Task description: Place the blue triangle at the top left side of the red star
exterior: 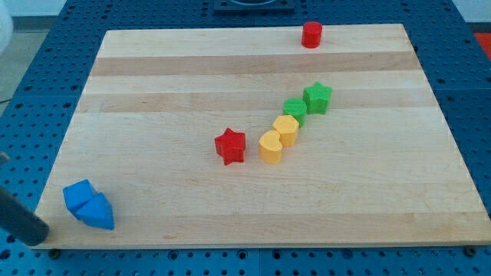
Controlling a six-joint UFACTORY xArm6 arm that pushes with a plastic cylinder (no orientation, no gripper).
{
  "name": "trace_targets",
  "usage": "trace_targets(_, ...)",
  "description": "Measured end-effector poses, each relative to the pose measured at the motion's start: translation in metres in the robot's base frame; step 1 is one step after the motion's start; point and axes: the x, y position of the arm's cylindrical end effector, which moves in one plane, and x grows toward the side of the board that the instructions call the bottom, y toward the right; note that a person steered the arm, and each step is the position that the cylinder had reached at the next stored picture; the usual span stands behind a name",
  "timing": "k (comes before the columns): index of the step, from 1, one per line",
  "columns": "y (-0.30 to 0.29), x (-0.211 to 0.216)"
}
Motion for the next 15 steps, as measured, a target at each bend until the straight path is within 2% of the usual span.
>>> trace_targets(1, 0.054, -0.009)
trace_targets(2, 0.093, -0.036)
trace_targets(3, 0.092, -0.085)
trace_targets(4, 0.079, -0.101)
trace_targets(5, 0.075, -0.077)
trace_targets(6, 0.104, -0.073)
trace_targets(7, 0.153, -0.096)
trace_targets(8, 0.171, -0.112)
trace_targets(10, 0.086, -0.099)
trace_targets(11, 0.065, -0.109)
trace_targets(13, 0.13, -0.134)
trace_targets(14, 0.131, -0.133)
trace_targets(15, 0.113, -0.096)
